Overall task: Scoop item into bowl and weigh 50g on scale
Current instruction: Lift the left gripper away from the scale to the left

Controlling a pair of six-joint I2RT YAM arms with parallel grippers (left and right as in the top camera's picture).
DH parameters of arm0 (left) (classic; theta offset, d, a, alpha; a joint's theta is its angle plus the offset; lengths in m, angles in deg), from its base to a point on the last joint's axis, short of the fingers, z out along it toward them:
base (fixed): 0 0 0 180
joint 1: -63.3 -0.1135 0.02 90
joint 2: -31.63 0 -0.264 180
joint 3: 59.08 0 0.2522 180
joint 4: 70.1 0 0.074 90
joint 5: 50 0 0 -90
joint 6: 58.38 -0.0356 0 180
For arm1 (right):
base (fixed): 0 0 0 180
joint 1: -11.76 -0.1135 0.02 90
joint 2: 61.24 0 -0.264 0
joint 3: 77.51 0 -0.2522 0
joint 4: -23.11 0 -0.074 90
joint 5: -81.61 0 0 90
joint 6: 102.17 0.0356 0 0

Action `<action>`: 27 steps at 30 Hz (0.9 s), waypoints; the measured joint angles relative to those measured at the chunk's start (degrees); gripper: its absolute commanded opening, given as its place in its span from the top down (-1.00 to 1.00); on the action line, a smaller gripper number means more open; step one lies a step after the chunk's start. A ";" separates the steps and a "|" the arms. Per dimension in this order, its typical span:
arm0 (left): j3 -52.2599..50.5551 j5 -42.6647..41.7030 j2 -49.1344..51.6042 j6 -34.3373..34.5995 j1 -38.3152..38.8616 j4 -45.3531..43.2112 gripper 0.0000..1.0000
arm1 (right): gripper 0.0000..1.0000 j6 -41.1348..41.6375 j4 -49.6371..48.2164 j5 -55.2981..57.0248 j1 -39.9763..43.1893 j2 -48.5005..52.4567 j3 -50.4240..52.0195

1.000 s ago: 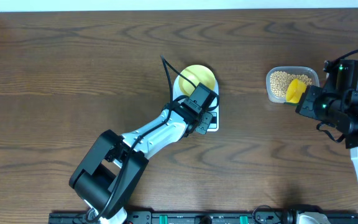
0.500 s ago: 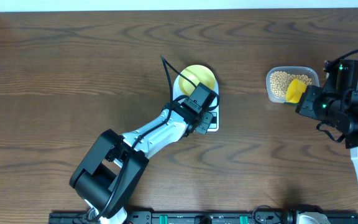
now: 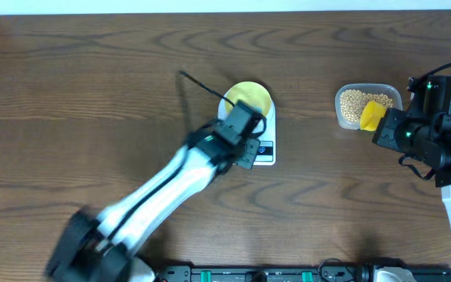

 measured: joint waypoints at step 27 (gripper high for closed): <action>0.02 10.51 -21.53 1.60 -22.75 15.30 -0.96 | 0.98 -8.41 -4.37 0.02 0.00 0.00 0.00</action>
